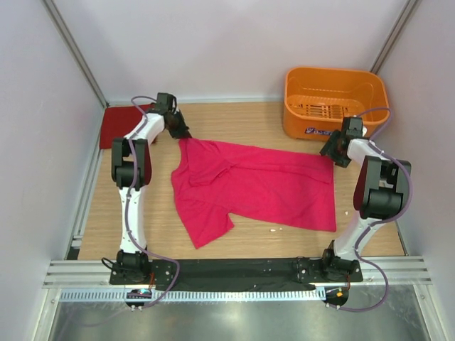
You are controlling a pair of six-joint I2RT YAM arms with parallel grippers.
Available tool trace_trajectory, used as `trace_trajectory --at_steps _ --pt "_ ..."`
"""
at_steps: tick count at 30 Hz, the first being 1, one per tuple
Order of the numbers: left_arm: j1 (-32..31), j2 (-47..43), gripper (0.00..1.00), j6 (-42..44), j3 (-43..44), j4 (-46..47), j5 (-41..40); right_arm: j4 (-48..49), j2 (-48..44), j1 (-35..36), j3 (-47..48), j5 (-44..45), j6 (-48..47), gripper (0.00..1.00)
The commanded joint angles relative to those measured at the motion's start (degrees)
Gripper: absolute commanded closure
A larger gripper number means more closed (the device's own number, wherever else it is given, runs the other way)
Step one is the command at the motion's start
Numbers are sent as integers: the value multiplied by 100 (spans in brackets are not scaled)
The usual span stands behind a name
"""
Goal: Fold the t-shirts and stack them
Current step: Fold the tshirt
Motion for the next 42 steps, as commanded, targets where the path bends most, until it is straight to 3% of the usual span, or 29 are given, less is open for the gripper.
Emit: trace_trajectory --at_steps 1,9,11,12,13,19,27,29,30,34,38,42 --pt "77 -317 100 -29 -95 230 139 283 146 -20 223 109 -301 36" --pt "208 -467 100 -179 -315 538 297 1127 260 -20 -172 -129 -161 58" --pt "252 -467 100 -188 -332 564 323 1328 278 -20 -242 -181 -12 72" --pt "279 -476 100 -196 -341 582 306 1347 269 -11 -295 -77 50 97" --pt "296 -484 100 -188 -350 599 288 1373 234 -3 -330 -7 129 99" --pt "542 -581 100 -222 -508 889 262 1549 -249 6 -814 722 420 99" --pt "815 -336 100 -196 -114 1057 823 1584 57 138 -569 565 253 99" --pt "797 -326 87 -231 -113 1065 964 1462 172 164 -385 626 253 98" --pt "780 -396 75 -223 -165 1039 930 1374 198 191 -305 688 253 95" --pt "727 -730 59 -56 -350 890 737 882 155 208 11 1057 165 75" --pt "727 -1151 54 155 -437 416 333 -82 -47 235 459 1460 -45 55" --pt "718 -1626 54 243 -946 292 384 -815 -511 279 514 1620 24 45"
